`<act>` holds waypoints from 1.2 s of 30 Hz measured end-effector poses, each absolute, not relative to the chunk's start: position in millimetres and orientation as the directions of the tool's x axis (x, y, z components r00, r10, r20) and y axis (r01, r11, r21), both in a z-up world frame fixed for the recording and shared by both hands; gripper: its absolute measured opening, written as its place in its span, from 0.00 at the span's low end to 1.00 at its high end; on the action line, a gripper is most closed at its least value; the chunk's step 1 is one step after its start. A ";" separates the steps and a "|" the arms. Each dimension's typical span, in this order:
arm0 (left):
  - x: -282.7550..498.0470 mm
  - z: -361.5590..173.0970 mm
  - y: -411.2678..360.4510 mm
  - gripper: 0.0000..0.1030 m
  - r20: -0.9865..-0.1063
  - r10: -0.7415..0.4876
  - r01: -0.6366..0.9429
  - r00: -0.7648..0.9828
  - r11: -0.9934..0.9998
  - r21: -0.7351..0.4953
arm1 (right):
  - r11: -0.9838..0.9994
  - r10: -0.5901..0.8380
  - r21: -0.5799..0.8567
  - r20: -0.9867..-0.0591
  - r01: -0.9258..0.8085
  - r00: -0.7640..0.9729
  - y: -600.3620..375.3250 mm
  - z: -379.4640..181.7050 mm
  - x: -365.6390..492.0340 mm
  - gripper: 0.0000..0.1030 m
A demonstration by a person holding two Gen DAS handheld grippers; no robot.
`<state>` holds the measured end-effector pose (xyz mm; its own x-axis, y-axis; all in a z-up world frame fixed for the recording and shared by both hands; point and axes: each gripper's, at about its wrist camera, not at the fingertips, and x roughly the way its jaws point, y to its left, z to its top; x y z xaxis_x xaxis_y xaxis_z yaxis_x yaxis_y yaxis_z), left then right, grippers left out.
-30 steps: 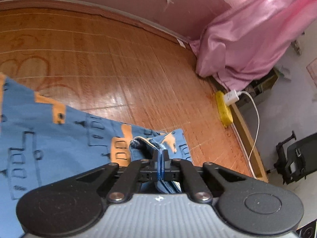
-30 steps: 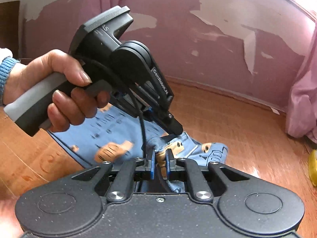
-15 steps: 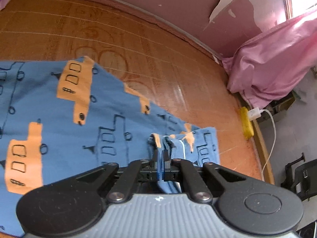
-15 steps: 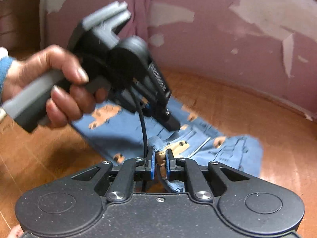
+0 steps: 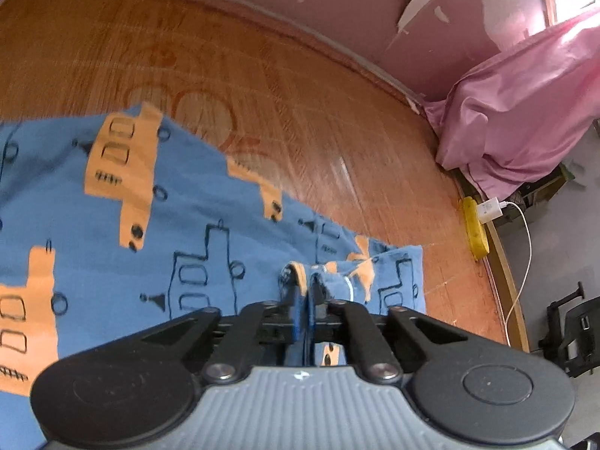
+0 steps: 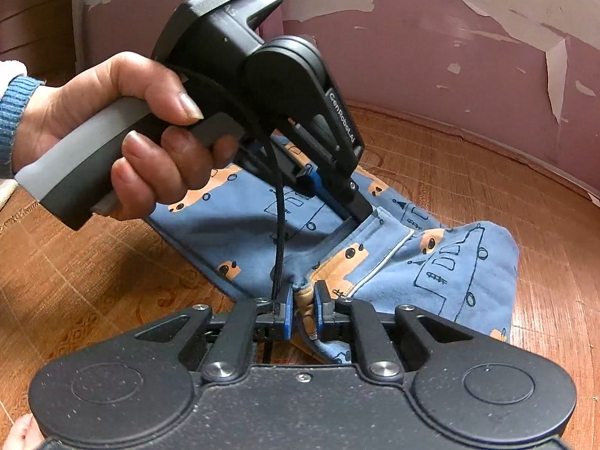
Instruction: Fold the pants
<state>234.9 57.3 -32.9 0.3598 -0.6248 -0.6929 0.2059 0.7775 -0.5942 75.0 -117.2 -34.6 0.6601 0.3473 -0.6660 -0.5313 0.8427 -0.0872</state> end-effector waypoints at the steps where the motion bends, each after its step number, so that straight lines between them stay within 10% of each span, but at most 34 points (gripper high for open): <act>1: 232.5 -28.4 57.1 0.03 -0.686 -0.623 0.215 0.376 0.779 -0.589 | 0.844 0.347 -0.088 -0.663 -0.529 0.663 -117.6 -34.0 74.6 0.12; 36: 226.1 -13.7 94.3 0.01 -0.700 -0.533 0.177 0.475 0.837 -0.517 | 0.785 0.426 -0.077 -0.653 -0.614 0.626 -84.3 -34.2 86.9 0.13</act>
